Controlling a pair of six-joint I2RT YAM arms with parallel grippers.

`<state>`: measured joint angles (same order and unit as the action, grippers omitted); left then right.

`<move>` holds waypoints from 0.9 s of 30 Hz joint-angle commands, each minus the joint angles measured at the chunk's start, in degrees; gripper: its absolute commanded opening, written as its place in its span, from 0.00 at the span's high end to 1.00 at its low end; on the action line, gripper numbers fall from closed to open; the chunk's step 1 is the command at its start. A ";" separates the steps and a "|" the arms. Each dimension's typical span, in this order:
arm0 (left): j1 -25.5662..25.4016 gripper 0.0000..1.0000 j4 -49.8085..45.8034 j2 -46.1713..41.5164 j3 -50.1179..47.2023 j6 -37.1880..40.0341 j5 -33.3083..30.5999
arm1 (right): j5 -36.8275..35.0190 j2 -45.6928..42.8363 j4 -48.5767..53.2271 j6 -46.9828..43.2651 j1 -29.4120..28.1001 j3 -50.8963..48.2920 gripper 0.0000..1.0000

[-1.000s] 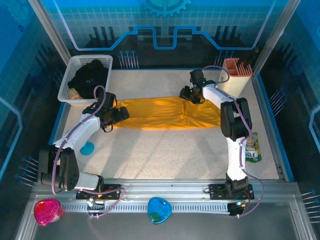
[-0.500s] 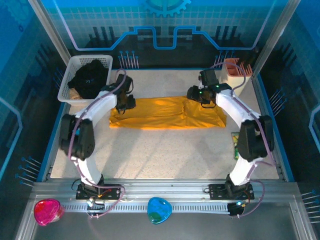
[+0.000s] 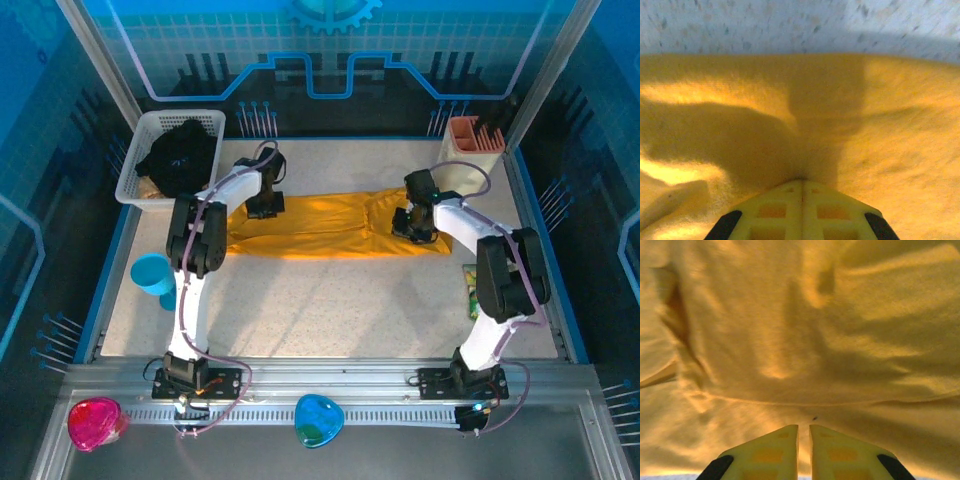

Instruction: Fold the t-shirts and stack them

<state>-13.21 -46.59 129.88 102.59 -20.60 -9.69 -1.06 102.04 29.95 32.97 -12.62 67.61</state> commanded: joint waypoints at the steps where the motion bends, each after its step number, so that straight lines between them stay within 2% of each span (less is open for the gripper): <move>1: -0.15 0.97 -3.88 -1.49 -5.73 -0.30 -1.16 | 0.74 5.49 0.15 -0.64 1.92 2.52 0.87; 10: -0.75 0.97 0.05 -14.93 -26.18 -4.29 -2.87 | 2.92 21.89 7.36 -4.95 4.36 21.41 0.88; 14: -2.51 0.96 1.86 -21.75 -35.13 -7.58 -0.49 | 4.75 29.61 13.59 -7.07 4.23 34.73 0.88; 17: -5.51 0.94 4.55 -25.91 -41.18 -11.27 3.59 | 7.16 36.04 17.15 -8.77 3.86 44.99 0.88; 21: -11.22 0.93 13.06 -30.41 -49.96 -20.00 11.60 | 10.81 45.87 22.69 -9.49 2.91 62.79 0.87; 24: -16.90 0.93 16.41 -32.59 -53.37 -26.89 12.40 | 14.92 54.04 26.20 -8.77 2.36 77.66 0.87; 27: -21.90 0.90 18.72 -34.44 -54.23 -32.82 13.11 | 18.94 58.31 23.97 -5.58 2.42 85.30 0.88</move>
<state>-31.11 -29.23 94.96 51.64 -44.16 -2.42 12.78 156.29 51.07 25.41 -9.74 147.26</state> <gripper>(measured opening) 0.093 0.126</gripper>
